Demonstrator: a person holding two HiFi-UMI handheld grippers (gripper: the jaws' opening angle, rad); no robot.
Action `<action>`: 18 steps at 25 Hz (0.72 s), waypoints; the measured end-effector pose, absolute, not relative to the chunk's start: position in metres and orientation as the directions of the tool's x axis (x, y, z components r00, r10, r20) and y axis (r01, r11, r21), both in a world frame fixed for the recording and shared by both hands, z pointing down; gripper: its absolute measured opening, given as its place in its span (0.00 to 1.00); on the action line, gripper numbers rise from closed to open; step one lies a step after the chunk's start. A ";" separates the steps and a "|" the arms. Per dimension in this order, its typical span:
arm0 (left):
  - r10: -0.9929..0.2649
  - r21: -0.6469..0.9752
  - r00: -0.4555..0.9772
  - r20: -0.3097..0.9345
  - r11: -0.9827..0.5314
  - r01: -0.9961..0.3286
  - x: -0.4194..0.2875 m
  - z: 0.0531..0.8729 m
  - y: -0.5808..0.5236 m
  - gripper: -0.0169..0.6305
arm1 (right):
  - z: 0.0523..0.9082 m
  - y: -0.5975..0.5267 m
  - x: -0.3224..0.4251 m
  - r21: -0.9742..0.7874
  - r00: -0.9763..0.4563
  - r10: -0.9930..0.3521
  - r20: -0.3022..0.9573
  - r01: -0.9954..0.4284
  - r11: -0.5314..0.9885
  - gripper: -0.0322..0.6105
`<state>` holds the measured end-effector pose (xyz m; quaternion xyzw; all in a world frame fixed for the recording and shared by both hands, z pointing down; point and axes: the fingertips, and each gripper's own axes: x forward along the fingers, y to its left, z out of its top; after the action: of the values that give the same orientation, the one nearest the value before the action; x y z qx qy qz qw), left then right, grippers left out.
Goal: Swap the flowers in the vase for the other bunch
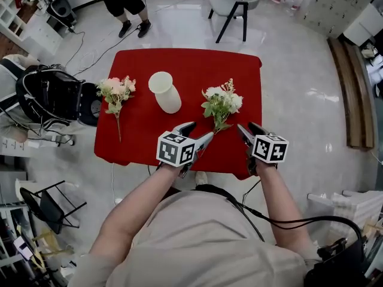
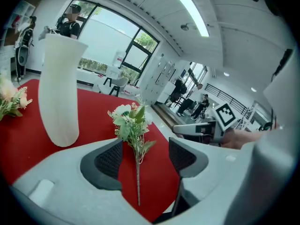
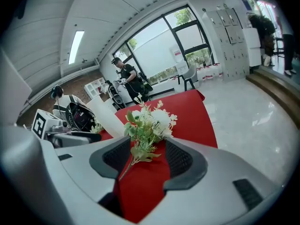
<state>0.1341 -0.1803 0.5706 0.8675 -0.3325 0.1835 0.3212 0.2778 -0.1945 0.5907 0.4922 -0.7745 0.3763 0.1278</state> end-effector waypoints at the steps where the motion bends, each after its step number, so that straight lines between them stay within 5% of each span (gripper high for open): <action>1: -0.452 0.429 0.704 0.547 -0.571 -0.700 0.142 0.576 -0.189 0.47 | 0.592 -0.193 0.282 -0.458 -0.483 -0.665 0.570 -0.858 0.230 0.42; 18: -0.333 0.285 0.507 0.795 -0.533 -0.797 0.217 0.653 -0.289 0.56 | 0.623 -0.140 0.368 -0.510 -0.384 -0.699 0.603 -0.860 0.033 0.42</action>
<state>0.2166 -0.2890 0.6529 0.8026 -0.3519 0.3499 0.3311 0.3677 -0.1404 0.6230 0.5470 -0.7125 0.4294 0.0936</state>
